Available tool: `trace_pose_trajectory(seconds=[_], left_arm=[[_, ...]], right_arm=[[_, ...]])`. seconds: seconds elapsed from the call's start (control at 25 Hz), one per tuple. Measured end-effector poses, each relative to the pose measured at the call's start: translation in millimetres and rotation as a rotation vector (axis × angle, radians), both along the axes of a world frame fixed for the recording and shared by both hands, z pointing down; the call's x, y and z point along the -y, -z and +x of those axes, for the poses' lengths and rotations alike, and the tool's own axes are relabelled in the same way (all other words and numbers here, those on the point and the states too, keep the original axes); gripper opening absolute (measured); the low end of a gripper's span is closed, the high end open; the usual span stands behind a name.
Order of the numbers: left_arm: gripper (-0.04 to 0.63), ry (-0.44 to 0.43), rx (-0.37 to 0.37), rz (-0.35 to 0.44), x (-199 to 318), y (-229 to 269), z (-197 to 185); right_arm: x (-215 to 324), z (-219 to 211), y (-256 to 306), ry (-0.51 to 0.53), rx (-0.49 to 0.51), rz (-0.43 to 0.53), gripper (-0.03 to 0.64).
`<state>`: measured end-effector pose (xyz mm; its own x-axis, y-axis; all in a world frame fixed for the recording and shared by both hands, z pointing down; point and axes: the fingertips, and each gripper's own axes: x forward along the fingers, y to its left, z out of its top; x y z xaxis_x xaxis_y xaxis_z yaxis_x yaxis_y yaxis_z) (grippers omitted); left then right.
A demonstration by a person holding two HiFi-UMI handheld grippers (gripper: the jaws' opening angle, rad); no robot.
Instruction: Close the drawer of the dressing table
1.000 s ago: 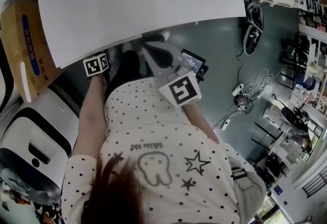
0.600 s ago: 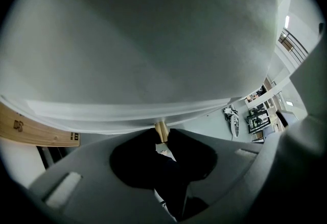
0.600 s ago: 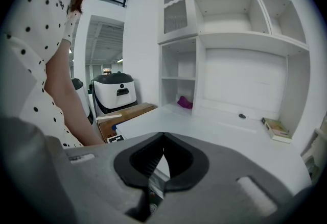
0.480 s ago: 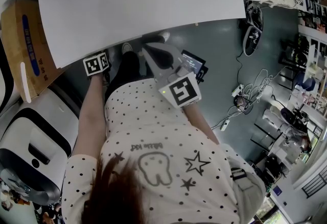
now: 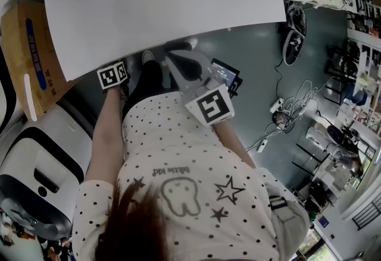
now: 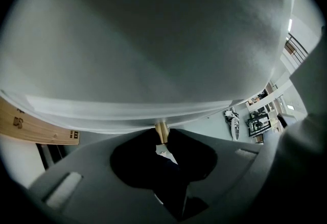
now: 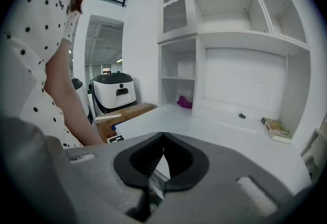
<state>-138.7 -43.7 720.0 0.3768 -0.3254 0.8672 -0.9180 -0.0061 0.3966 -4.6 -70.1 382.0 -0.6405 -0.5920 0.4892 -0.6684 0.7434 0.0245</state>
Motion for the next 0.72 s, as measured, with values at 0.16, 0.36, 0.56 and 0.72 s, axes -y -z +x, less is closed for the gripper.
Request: trace_pose_trajectory(seconds=[0.16,0.36,0.56,0.72], left_arm=[[0.085,0.012,-0.003,0.001,0.5,-1.1,-1.1],[0.084,0.016,-0.004,0.002,1.8,-3.4,-0.7],[0.084,0.017,-0.004,0.006,3.4,-1.8,-1.2],[0.084,0.022,-0.004,0.005,7.3,-2.2,-1.8]], right_arm=[[0.2,-3.1,-0.9,0.004,-0.002,0.000,-0.002],[2.3,-3.7,-2.9,0.003,-0.004,0.001,-0.002],[3.1,-3.5,-1.1,-0.001,-0.007,0.000,-0.002],[5.1,-4.0,-1.6,0.000,-0.009,-0.001,-0.002]])
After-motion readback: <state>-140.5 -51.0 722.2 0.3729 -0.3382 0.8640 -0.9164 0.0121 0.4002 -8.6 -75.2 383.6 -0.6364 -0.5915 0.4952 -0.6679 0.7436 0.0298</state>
